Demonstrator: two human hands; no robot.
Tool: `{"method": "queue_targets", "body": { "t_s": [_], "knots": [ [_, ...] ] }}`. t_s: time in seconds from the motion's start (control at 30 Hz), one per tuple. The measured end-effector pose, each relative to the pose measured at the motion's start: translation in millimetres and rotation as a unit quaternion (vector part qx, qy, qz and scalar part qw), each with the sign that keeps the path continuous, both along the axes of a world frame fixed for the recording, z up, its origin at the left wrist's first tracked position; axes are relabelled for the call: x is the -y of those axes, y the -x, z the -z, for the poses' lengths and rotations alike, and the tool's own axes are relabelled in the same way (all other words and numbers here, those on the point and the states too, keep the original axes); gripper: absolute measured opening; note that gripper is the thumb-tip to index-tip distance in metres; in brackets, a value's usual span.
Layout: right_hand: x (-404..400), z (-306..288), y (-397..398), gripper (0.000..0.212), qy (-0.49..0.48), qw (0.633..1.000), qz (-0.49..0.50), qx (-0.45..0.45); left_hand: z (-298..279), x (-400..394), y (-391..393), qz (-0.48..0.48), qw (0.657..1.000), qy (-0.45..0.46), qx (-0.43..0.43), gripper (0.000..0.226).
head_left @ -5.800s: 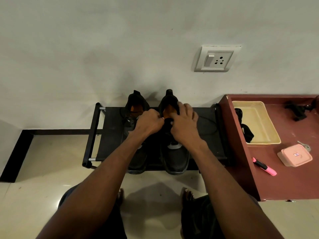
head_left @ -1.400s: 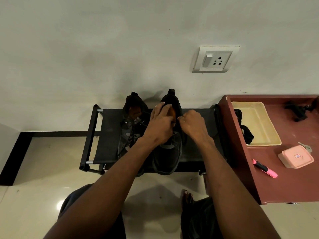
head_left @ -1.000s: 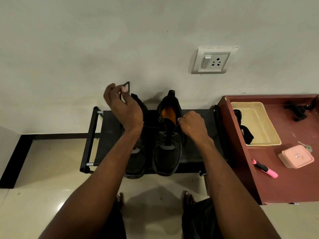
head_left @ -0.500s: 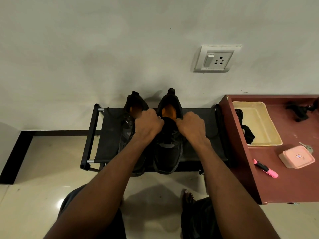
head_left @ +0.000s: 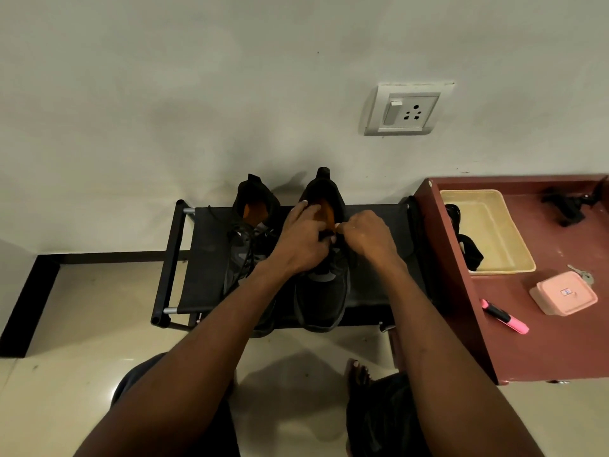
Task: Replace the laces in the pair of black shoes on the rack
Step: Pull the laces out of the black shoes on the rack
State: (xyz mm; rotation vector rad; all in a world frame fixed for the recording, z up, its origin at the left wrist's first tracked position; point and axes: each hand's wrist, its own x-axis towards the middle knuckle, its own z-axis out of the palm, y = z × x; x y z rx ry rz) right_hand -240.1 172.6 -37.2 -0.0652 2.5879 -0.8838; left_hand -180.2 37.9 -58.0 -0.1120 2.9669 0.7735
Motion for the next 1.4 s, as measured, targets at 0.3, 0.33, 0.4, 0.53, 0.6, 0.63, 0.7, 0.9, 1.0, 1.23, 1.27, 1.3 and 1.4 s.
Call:
{"method": "queue_targets", "body": {
  "t_s": [0.3, 0.33, 0.4, 0.53, 0.6, 0.63, 0.7, 0.9, 1.0, 1.23, 1.27, 1.3, 1.4],
  "knots": [
    [-0.4, -4.2, -5.4, 0.023, -0.042, 0.999, -0.001, -0.023, -12.9, 6.2, -8.6, -0.154, 0.97, -0.185, -0.021, 0.012],
    [-1.2, -4.8, -5.4, 0.023, -0.043, 0.999, 0.0, -0.023, -10.1, 8.5, -9.8, -0.213, 0.956, -0.201, -0.026, 0.018],
    [-1.7, -5.5, -4.9, 0.021, -0.041, 0.999, 0.001, -0.02, -7.0, 11.7, -13.5, -0.32, 0.919, -0.228, -0.039, 0.031],
    [0.8, -5.4, -5.4, 0.021, -0.04, 0.999, -0.006, -0.027, -17.6, -0.9, -21.1, -0.304, 0.943, -0.113, -0.076, 0.012],
    [0.4, -4.0, -4.3, 0.025, -0.04, 0.999, -0.009, -0.03, -15.6, -8.1, -17.0, -0.211, 0.966, -0.049, -0.14, 0.027],
    [0.5, -3.2, -3.9, 0.026, -0.041, 0.999, -0.012, -0.031, -14.9, -11.5, -15.1, -0.155, 0.976, -0.031, -0.152, 0.028],
    [1.7, -2.9, -3.6, 0.026, -0.043, 0.998, -0.017, -0.031, -11.0, -15.5, -14.4, -0.059, 0.992, 0.02, -0.107, 0.03],
    [2.0, -3.8, -2.8, 0.023, -0.049, 0.998, -0.015, -0.027, 0.1, -12.8, -14.2, 0.007, 0.996, 0.044, -0.082, 0.021],
    [0.4, -3.7, -2.5, 0.021, -0.049, 0.998, -0.011, -0.027, -11.3, -8.8, -11.2, -0.14, 0.971, -0.071, -0.179, 0.013],
    [2.2, -2.9, -3.2, 0.021, -0.048, 0.998, -0.01, -0.032, -36.4, 19.6, -9.7, -0.457, 0.805, -0.284, -0.248, 0.016],
    [2.9, -2.2, -3.1, 0.021, -0.049, 0.998, -0.009, -0.032, -34.7, 19.1, -10.8, -0.438, 0.829, -0.254, -0.239, 0.027],
    [2.7, -2.2, -2.9, 0.021, -0.051, 0.998, -0.009, -0.032, -31.5, 16.8, -10.7, -0.395, 0.86, -0.219, -0.236, 0.037],
    [2.0, -1.9, -2.0, 0.02, -0.057, 0.998, -0.014, -0.033, -23.2, 4.2, -7.3, -0.182, 0.961, -0.084, -0.193, 0.037]
  ]
}}
